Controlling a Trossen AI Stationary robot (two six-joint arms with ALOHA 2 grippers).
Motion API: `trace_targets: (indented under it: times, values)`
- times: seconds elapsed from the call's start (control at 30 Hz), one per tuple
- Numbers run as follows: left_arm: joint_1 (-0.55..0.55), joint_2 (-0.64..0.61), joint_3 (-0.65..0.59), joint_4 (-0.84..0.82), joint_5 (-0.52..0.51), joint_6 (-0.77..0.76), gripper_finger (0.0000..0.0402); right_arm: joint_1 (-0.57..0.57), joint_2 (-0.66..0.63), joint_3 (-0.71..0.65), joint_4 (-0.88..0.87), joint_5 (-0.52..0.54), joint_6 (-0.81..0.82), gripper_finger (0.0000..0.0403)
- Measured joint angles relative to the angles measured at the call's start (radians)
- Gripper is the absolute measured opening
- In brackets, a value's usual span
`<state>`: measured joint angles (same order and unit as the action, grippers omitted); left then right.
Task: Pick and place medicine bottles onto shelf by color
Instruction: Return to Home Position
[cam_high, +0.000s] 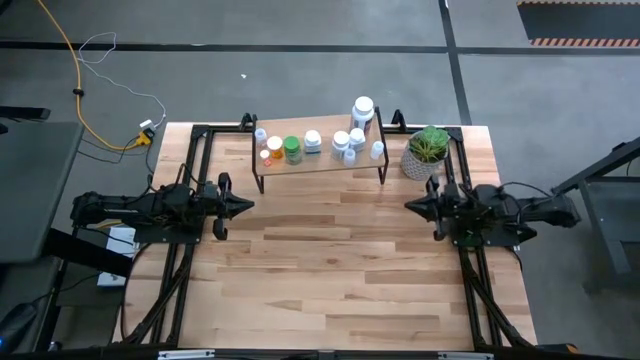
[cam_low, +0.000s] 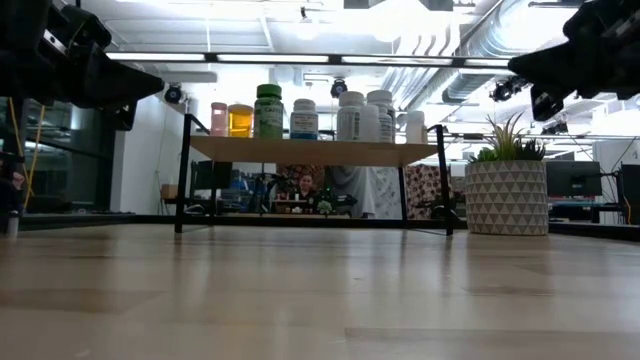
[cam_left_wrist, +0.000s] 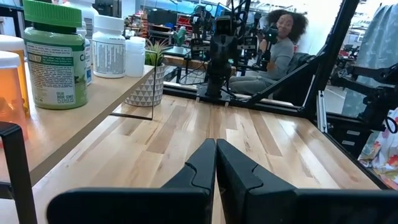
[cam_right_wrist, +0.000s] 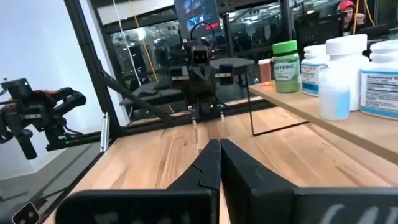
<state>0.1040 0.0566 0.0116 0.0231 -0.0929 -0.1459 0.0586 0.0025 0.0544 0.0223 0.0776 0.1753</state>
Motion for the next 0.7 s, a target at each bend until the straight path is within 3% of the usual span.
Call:
trace_targets:
  times: [0.7]
  values:
    - [0.0,-0.002,0.0,0.0,0.001,0.0,0.0003,0.028,0.018,-0.044,0.01,0.018,-0.045,0.0]
